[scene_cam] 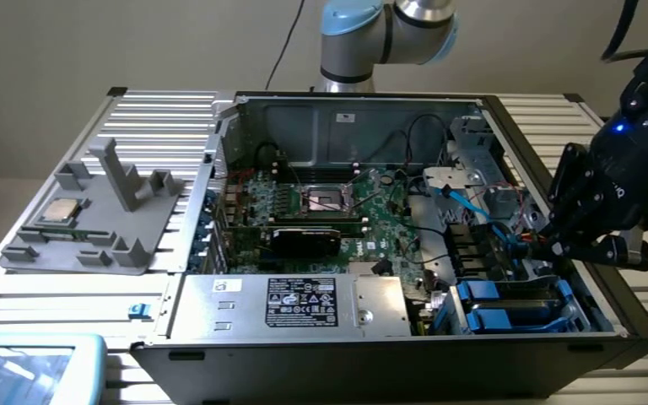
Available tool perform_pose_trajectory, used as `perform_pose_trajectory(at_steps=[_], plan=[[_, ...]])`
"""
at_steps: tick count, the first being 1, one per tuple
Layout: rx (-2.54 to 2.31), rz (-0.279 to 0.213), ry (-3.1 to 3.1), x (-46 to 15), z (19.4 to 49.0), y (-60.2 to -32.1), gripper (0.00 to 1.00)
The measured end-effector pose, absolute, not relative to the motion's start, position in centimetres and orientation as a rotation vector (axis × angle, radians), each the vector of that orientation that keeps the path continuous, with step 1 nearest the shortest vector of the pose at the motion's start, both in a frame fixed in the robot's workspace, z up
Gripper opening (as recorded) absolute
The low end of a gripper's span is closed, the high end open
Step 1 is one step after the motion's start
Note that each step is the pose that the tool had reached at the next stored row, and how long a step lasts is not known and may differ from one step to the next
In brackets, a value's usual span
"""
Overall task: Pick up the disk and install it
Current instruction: 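Insert the first disk wire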
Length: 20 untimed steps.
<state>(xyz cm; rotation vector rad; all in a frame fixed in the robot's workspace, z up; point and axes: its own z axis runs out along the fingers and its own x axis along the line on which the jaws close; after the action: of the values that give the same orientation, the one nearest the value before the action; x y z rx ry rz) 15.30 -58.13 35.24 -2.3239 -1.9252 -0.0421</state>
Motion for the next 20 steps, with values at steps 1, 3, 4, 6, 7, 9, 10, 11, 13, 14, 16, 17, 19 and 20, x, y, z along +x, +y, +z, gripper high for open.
perform_pose_trajectory(at_steps=[1,3,4,6,7,9,10,11,13,14,16,17,19,20], plan=[[-2.324,-0.042,-1.925,15.3,35.2,-58.1,0.18],[-2.326,-0.039,-1.927,15.3,35.2,-58.1,0.18],[-2.331,-0.032,-1.930,15.3,35.3,-58.1,0.18],[-2.345,-0.010,-1.940,15.3,35.3,-58.1,0.18],[-2.352,0.000,-1.945,15.3,35.3,-58.1,0.18],[-2.362,0.017,-1.953,15.2,35.3,-58.1,0.18],[-2.367,0.024,-1.956,15.1,35.4,-58.1,0.18],[-2.371,0.030,-1.959,15.1,35.4,-58.0,0.18],[-2.378,0.042,-1.964,14.9,35.6,-57.9,0.18],[-2.382,0.048,-1.967,14.8,35.6,-57.8,0.18],[-2.390,0.061,-1.973,14.7,35.8,-57.8,0.18],[-2.395,0.069,-1.977,14.6,35.9,-57.7,0.18],[-2.403,0.084,-1.983,14.4,35.9,-57.7,0.18],[-2.408,0.091,-1.986,14.2,35.9,-57.7,0.18]])
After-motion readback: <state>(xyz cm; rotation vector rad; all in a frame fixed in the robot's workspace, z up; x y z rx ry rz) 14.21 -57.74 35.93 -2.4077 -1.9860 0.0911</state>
